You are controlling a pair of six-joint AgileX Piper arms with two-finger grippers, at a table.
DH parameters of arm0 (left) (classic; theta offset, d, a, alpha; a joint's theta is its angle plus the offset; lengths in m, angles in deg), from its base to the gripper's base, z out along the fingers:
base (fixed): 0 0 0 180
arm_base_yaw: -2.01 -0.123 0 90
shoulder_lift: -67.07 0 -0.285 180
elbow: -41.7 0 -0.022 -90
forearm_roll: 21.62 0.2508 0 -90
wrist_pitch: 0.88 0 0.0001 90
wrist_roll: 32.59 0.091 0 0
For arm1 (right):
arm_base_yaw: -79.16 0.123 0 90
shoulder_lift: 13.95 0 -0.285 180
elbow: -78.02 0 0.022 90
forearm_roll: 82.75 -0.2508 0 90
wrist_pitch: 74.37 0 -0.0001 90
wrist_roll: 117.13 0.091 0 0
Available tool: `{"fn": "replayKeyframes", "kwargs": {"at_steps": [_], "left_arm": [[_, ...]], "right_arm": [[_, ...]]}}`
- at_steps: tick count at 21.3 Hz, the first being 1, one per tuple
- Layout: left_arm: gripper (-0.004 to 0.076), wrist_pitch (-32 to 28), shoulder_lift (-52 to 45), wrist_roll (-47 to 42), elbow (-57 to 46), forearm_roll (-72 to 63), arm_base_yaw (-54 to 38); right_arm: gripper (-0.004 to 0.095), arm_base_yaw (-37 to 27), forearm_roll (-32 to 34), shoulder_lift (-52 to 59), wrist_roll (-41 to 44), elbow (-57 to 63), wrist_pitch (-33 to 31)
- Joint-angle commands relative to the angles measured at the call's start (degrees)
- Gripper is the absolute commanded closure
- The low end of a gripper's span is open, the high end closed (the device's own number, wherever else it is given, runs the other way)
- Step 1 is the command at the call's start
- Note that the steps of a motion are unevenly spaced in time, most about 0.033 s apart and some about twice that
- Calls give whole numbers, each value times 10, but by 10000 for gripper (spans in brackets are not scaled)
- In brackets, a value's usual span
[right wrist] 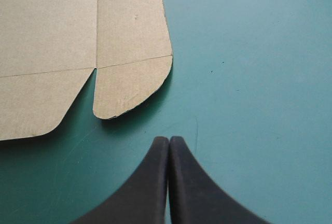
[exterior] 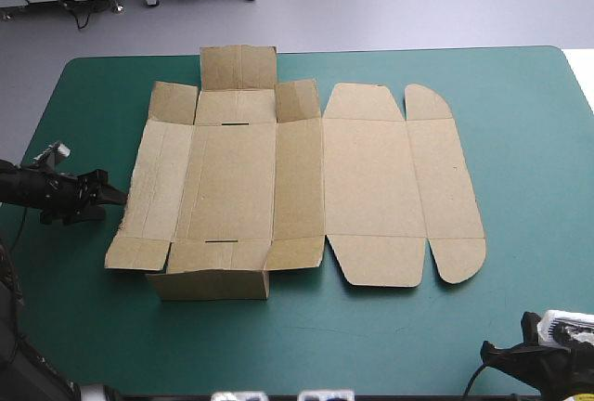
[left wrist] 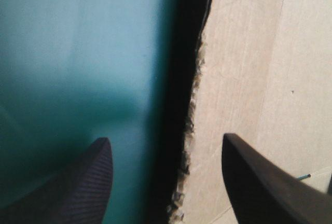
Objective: Fold the box
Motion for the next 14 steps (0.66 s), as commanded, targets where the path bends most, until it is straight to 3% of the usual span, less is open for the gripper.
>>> {"fn": "replayKeyframes", "kwargs": {"at_steps": [1,14], "left_arm": [[277,55,-16,-9,16,-31,26],[278,55,1,-59,16,-31,76]], "right_arm": [[921,1,-2,-10,-2,-12,35],[921,1,10,-10,-2,-12,35]]}}
